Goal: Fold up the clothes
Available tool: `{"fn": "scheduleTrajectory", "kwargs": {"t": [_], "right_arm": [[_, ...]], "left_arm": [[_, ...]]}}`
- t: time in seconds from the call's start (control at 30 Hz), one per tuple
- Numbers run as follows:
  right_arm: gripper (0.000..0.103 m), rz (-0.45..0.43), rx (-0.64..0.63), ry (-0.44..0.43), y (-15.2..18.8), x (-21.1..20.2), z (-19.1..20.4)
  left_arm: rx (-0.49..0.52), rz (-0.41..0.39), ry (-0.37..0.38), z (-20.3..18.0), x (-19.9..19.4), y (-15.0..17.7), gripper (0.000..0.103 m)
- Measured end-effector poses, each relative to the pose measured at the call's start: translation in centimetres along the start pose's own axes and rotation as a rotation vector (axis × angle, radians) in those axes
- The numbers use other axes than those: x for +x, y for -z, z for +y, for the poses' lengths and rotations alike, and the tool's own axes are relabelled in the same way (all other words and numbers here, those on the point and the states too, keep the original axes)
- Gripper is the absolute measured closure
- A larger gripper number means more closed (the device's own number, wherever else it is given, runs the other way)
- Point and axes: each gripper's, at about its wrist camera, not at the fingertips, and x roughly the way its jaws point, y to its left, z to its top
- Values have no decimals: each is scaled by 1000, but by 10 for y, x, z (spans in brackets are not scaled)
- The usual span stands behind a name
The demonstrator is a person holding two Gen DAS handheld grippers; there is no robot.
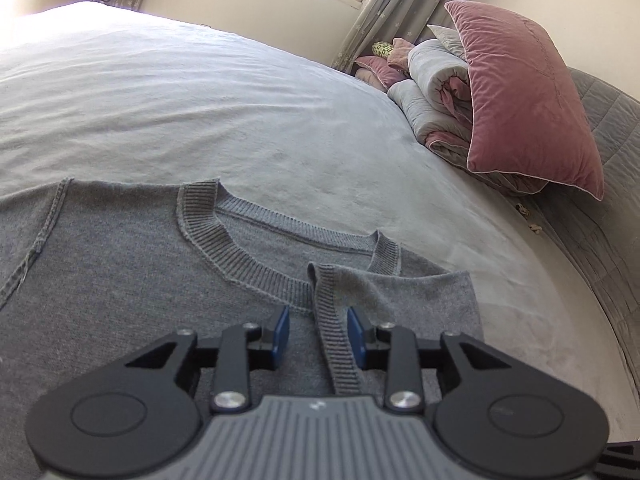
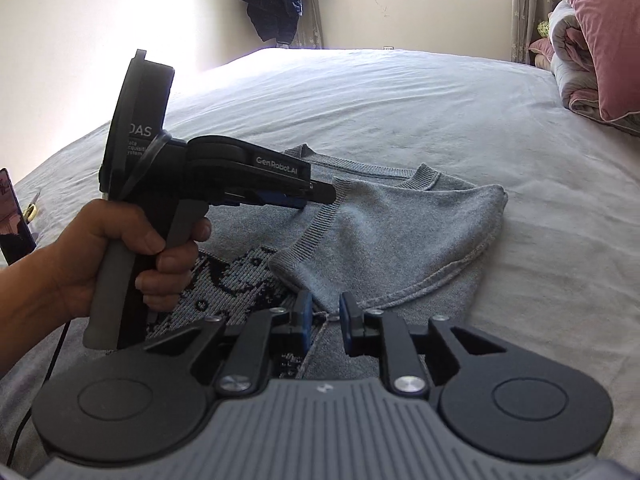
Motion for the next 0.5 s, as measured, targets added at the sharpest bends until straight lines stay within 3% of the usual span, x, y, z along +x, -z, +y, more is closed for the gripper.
{"fn": "scheduleTrajectory", "kwargs": {"t": [0.23, 0.5], "right_arm": [[75, 94, 60, -32, 37, -58, 23], [75, 223, 2, -14, 89, -93, 71]], "left_arm": [[-13, 125, 33, -10, -42, 30, 68], [-7, 239, 122, -32, -79, 80, 67]]}}
